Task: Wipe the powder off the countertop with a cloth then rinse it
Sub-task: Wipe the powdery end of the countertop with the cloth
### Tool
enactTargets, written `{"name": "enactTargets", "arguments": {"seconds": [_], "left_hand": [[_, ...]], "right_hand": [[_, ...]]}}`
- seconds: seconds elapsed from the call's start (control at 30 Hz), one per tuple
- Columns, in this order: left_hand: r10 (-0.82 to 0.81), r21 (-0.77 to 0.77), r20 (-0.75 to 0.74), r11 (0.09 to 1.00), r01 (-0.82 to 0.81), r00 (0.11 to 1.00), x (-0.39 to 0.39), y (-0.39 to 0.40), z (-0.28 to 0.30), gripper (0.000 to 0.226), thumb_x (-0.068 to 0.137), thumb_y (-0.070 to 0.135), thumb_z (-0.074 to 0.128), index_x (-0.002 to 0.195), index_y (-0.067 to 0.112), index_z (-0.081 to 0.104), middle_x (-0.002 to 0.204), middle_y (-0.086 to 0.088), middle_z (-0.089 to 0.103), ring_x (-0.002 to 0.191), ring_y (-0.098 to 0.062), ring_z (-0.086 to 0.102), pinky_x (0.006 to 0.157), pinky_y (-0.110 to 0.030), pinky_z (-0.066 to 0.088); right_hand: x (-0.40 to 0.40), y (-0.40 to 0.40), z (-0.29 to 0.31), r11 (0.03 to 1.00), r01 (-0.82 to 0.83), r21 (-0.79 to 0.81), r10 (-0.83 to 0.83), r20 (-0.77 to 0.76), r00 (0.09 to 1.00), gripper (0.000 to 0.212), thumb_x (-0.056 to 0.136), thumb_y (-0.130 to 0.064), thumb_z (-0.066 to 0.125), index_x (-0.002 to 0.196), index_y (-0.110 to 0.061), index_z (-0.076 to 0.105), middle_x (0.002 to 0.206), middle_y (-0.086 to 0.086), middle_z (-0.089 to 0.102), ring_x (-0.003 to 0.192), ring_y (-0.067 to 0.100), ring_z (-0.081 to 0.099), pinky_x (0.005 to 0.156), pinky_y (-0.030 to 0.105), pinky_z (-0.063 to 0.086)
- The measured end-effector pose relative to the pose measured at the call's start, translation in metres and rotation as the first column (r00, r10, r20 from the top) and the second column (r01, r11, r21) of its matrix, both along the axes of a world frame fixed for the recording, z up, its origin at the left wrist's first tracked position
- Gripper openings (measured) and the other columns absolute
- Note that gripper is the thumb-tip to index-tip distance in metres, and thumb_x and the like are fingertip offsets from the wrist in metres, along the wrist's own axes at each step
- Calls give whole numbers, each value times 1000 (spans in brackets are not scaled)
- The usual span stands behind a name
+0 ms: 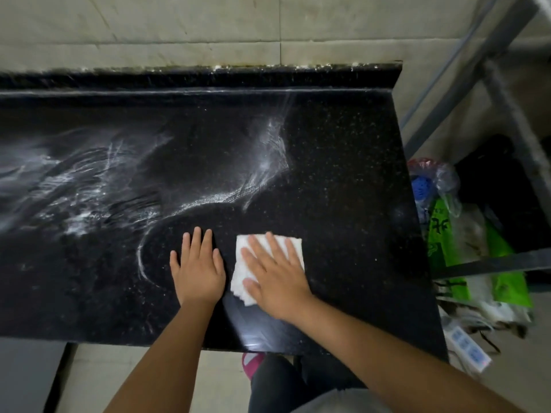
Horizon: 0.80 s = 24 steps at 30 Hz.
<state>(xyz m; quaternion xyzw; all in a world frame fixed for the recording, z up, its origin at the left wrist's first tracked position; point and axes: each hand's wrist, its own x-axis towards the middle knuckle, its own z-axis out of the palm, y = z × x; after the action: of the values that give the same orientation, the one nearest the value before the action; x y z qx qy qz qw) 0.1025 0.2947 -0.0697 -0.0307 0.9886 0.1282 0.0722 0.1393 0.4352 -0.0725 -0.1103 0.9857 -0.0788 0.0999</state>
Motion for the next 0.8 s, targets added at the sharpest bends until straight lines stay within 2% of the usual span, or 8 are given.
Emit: {"name": "enactTargets", "arguments": {"seconds": [0.13, 0.23, 0.33, 0.4, 0.47, 0.57, 0.67, 0.8], "left_hand": [[7, 8, -12, 1000, -7, 1000, 1, 0, 0, 47, 97, 27, 28, 141, 14, 33, 152, -5, 23, 142, -21, 12, 112, -42, 4], [15, 19, -24, 1000, -15, 1000, 1, 1, 0, 46, 96, 25, 30, 140, 12, 34, 151, -7, 24, 142, -22, 13, 112, -43, 4], [15, 11, -18, 1000, -15, 1000, 1, 4, 0, 46, 96, 23, 32, 141, 13, 34, 152, -6, 23, 142, -22, 13, 112, -42, 4], [14, 21, -28, 1000, -13, 1000, 0, 3, 1, 45, 96, 19, 37, 141, 13, 33, 152, -6, 23, 142, -22, 12, 112, -42, 3], [11, 21, -30, 1000, -10, 999, -1, 2, 1, 46, 96, 20, 37, 141, 13, 33, 152, -5, 22, 142, -21, 11, 112, -42, 2], [11, 6, -15, 1000, -11, 1000, 0, 1, -1, 46, 97, 23, 31, 142, 14, 31, 153, -4, 21, 142, -20, 10, 113, -42, 2], [5, -8, -10, 1000, -5, 1000, -1, 0, 1, 50, 94, 29, 23, 142, 15, 31, 153, -3, 20, 142, -19, 10, 113, -42, 2], [14, -8, 1, 1000, -14, 1000, 1, 2, 3, 46, 97, 22, 32, 143, 16, 29, 154, -2, 18, 143, -18, 8, 113, -40, 0]], "right_hand": [[58, 48, -6, 995, -94, 21, 94, -16, 995, 53, 81, -47, 36, 128, -25, 42, 135, -4, 54, 127, 20, 35, 108, 40, 15], [85, 113, -2, 993, 63, 102, -66, 22, 998, 46, 96, -45, 16, 127, -23, 41, 130, 1, 58, 124, 22, 35, 100, 42, 22], [81, 160, 6, 938, 310, 152, -326, 88, 941, 62, 97, -49, -1, 130, -17, 40, 130, 10, 57, 124, 28, 32, 99, 45, 21], [52, 161, 11, 911, 386, 149, -399, 68, 915, 72, 92, -54, -2, 139, -16, 35, 144, 10, 42, 134, 31, 24, 104, 51, 22], [14, 143, 13, 906, 401, 137, -415, 98, 905, 78, 82, -55, -2, 148, -18, 16, 156, 4, 12, 143, 31, 6, 111, 52, 9], [-29, 99, 14, 945, 305, 118, -319, 122, 940, 65, 91, -48, 8, 149, -20, 1, 157, -1, -4, 143, 31, -6, 113, 49, 0], [-24, 54, 8, 991, 125, 51, -131, 125, 984, 63, 92, -48, 12, 149, -21, 11, 157, -3, 6, 144, 31, 0, 114, 48, 3], [32, 29, 1, 997, -73, 19, 73, 8, 997, 58, 81, -44, 30, 129, -21, 54, 138, 1, 51, 130, 30, 38, 105, 47, 20]]}}
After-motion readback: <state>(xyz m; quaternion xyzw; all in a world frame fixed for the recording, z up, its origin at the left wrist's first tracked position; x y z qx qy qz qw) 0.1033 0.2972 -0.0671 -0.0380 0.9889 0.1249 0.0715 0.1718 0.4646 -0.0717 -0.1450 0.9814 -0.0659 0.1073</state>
